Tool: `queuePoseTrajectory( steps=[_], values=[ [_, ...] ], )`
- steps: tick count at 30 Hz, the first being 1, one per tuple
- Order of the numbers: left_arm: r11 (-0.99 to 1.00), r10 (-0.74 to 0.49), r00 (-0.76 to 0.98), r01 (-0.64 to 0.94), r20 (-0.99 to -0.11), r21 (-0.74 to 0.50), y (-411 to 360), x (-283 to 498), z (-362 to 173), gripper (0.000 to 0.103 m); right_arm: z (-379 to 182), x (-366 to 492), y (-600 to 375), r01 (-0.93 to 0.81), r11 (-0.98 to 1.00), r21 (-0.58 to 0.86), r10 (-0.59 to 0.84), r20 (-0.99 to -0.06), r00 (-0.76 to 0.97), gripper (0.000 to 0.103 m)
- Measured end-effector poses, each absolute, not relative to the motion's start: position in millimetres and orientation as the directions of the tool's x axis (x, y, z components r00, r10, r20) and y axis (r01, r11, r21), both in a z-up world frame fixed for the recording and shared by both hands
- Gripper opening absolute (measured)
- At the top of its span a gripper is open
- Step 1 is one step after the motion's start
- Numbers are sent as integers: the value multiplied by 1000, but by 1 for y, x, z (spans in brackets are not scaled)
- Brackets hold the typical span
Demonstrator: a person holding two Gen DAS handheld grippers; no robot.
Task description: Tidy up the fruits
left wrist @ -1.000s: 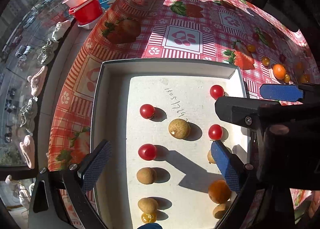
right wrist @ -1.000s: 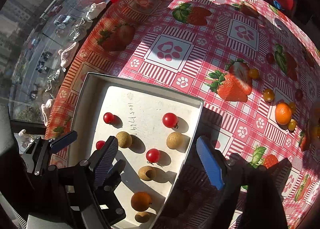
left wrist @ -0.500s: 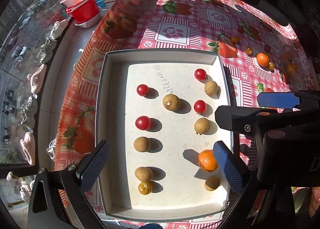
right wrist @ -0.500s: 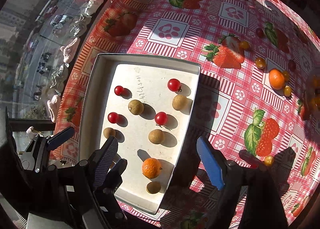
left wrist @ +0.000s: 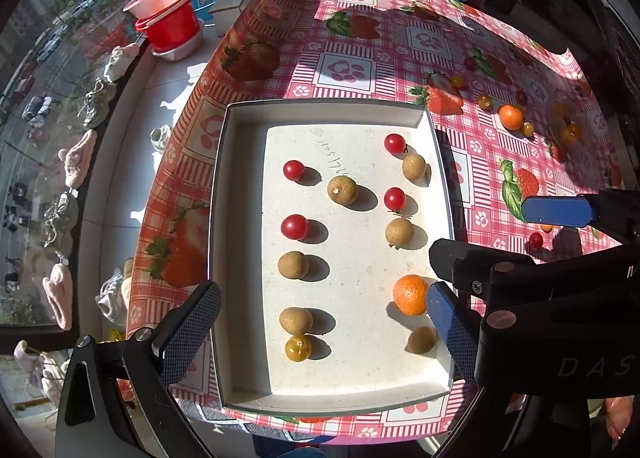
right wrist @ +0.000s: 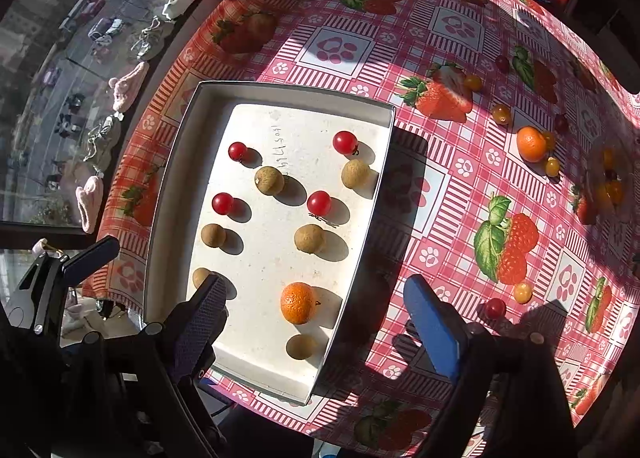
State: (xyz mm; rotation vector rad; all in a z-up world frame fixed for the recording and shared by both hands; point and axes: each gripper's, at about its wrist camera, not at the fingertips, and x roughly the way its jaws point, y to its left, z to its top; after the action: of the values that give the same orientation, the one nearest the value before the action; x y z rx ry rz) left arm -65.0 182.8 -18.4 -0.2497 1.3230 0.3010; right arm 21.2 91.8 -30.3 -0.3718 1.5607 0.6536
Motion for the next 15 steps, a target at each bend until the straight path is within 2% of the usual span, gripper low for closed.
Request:
queuePoseTrajectory(
  steps=[15],
  values=[
    [947, 69, 210, -321, -975, -2, 171, -73, -14, 103, -23, 15, 85, -586, 797, 145, 122, -989, -78, 92]
  ],
)
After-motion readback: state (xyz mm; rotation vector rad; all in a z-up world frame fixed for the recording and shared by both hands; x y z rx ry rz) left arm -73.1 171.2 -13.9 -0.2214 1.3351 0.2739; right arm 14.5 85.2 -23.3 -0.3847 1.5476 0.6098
